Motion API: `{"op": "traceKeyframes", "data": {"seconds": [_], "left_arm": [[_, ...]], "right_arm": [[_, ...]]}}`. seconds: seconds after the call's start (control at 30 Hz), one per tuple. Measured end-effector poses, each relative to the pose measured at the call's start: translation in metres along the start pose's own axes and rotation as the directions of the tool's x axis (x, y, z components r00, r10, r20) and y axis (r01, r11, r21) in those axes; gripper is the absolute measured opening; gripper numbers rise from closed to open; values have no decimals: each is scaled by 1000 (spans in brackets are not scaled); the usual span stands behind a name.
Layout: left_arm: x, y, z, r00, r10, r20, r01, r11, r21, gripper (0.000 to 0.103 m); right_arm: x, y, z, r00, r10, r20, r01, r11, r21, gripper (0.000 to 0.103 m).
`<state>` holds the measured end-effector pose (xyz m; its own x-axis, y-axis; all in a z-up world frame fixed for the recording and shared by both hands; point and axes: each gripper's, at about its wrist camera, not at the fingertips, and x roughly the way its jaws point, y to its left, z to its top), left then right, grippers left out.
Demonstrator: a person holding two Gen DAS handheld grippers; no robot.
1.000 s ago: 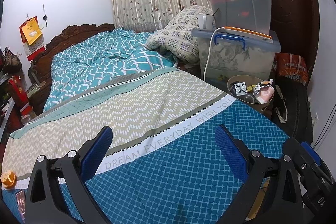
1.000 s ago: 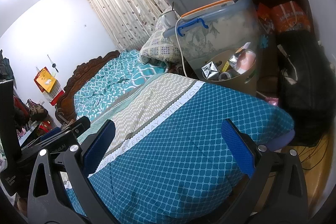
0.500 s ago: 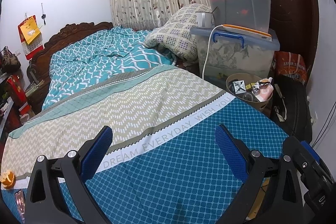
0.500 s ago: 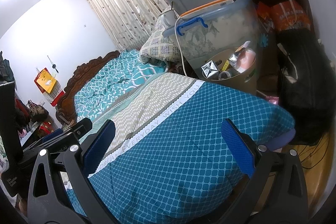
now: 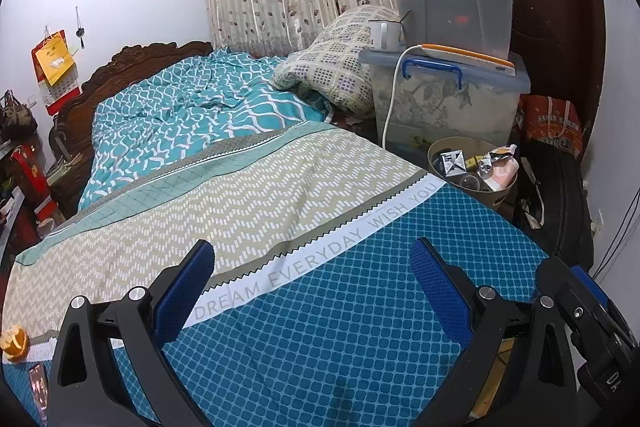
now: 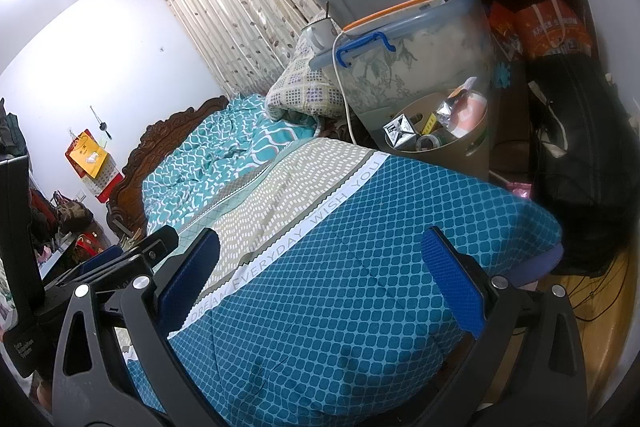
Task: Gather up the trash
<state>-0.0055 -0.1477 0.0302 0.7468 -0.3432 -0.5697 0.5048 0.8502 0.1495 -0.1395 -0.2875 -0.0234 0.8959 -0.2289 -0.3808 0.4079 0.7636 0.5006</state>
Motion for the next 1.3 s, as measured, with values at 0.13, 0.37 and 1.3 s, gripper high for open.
{"op": "traceKeyframes", "data": {"seconds": [0.13, 0.37, 1.3], "left_arm": [[0, 0, 0, 1000, -1, -1, 1, 1000, 0, 94], [0, 0, 1, 1000, -1, -2, 1, 1000, 0, 94], [4, 2, -9, 1000, -8, -15, 8, 1000, 11, 94]], "right_arm": [[0, 0, 0, 1000, 0, -2, 0, 1000, -1, 100], [3, 0, -2, 1000, 1, -6, -1, 1000, -2, 100], [8, -1, -5, 1000, 1, -17, 0, 1000, 6, 100]]}}
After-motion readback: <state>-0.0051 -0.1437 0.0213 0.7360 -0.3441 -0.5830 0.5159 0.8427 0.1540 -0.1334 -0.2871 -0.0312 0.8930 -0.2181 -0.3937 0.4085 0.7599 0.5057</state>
